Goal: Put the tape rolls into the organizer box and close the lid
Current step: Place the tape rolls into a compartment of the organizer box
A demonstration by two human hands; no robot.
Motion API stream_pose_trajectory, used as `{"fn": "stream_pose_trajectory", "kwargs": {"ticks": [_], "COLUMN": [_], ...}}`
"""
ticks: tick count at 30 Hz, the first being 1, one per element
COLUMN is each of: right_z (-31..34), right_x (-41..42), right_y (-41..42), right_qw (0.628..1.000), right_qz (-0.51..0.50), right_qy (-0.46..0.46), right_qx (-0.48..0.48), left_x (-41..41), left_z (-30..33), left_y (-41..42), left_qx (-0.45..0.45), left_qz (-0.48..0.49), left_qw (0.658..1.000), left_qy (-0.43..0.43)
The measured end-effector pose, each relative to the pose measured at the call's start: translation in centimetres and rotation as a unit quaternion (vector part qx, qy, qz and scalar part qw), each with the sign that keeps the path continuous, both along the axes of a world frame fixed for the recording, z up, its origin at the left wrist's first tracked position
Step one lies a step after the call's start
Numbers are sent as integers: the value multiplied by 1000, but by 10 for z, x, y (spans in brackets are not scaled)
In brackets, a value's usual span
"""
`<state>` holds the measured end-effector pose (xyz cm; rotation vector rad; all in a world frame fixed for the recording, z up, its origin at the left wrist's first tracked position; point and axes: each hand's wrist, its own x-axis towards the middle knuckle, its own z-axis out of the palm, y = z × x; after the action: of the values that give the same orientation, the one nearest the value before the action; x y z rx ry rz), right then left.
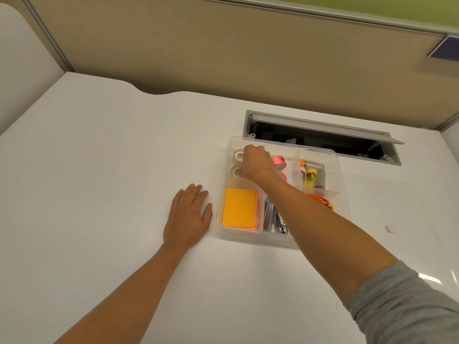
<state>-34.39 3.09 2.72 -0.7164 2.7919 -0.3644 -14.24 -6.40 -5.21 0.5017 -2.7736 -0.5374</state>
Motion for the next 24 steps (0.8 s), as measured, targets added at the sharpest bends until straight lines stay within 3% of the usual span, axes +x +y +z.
{"fn": "stream_pose_trajectory", "kwargs": {"ticks": [14, 18, 24], "right_z": [3, 38, 68], "right_x": [5, 16, 31], "right_y": [4, 43, 122], "right_qw": [999, 993, 949], "right_qz": [-6, -59, -155], "right_qy": [-32, 14, 57], "right_qx": [-21, -106, -268], "left_x": [-1, -4, -7], "left_z": [0, 13, 16], "left_y": [0, 16, 18], "left_qx": [-5, -7, 1], "left_qz": [-4, -25, -34], "left_qw": [1000, 1000, 999], "left_qy": [-7, 7, -6]}}
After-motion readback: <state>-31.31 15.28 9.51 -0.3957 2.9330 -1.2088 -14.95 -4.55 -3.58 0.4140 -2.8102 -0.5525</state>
